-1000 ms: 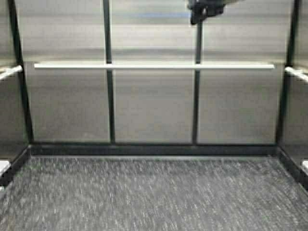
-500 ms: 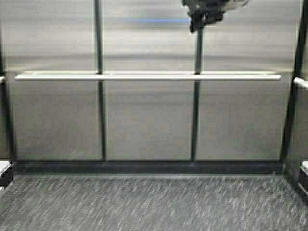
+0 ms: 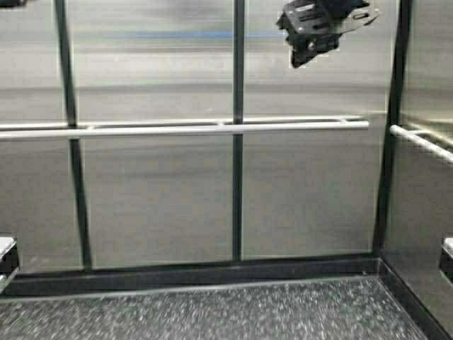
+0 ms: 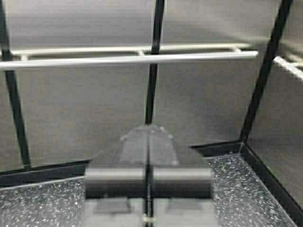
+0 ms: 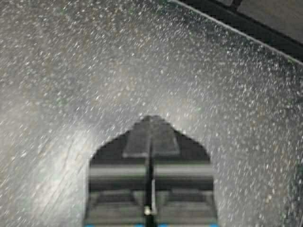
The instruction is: Navigate to elevator, push the call button, then enter the elevator
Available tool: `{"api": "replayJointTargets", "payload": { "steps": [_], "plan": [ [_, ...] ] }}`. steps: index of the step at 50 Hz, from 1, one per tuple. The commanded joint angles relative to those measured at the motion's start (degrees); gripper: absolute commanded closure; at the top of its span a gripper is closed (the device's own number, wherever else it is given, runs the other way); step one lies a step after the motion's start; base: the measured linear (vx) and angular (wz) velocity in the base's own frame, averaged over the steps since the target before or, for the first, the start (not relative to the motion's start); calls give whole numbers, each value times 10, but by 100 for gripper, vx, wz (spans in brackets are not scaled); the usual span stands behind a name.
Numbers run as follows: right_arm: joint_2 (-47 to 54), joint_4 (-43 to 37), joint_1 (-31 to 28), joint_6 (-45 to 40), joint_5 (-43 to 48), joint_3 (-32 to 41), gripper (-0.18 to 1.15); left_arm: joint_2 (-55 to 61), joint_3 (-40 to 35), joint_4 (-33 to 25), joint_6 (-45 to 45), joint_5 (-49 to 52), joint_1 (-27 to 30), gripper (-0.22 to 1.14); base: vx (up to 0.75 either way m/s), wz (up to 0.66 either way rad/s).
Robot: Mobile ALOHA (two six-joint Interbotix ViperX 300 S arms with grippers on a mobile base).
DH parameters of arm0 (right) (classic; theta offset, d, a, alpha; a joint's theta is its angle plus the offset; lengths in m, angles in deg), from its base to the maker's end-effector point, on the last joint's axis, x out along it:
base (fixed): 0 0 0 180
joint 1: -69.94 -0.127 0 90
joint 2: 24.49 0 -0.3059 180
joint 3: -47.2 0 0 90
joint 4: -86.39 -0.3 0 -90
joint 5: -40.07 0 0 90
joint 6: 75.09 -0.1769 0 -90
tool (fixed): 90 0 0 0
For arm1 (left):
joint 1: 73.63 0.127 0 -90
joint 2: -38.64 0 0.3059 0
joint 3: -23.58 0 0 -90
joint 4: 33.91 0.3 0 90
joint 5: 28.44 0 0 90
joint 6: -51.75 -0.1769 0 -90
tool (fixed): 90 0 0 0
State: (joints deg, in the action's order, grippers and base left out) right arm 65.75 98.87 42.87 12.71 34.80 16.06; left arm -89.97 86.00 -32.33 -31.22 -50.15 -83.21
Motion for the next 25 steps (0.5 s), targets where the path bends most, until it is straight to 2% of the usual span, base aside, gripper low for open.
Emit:
{"api": "replayJointTargets", "payload": {
  "steps": [1,25],
  "plan": [
    [-10,-4,-4,-2,3,19,91,3,-10,1,-2,-5,2,89,39,2],
    [-21,-4,-14,1,4,11,91,-5,-13,0,1,-10,2,89,40,13]
  ]
}}
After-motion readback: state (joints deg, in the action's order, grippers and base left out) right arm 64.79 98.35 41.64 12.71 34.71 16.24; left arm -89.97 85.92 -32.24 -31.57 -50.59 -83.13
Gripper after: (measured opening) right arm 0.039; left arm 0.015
